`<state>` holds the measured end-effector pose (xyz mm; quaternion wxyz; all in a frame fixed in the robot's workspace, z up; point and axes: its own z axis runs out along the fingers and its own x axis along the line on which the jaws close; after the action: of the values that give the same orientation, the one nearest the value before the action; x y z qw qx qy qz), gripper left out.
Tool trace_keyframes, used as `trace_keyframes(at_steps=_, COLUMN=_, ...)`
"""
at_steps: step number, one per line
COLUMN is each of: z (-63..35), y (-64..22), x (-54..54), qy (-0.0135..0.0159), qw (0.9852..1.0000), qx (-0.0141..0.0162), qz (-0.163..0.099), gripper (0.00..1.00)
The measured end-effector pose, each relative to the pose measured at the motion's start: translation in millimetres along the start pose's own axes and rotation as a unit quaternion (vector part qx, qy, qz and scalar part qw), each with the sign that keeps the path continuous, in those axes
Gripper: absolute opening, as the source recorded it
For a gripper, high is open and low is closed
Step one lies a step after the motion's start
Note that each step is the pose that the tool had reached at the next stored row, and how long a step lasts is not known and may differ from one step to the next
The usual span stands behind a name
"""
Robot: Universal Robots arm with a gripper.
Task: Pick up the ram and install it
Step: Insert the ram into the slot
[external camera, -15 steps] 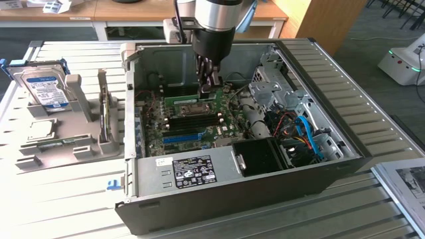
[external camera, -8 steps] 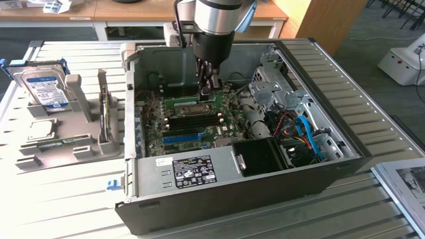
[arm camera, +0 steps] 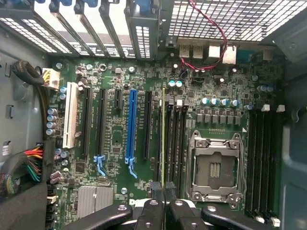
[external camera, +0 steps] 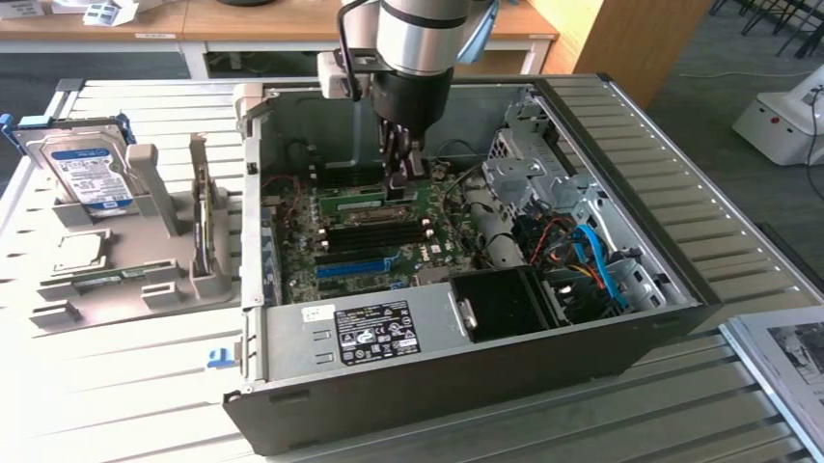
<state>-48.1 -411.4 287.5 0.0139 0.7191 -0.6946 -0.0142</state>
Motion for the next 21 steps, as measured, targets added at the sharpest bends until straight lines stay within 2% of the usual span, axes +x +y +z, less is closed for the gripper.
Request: trace_keyframes(at_steps=21, z=15.9, y=-0.6, x=0.1, qy=0.0001, qw=1.0, qx=0.0, qz=0.0, gripper=0.11)
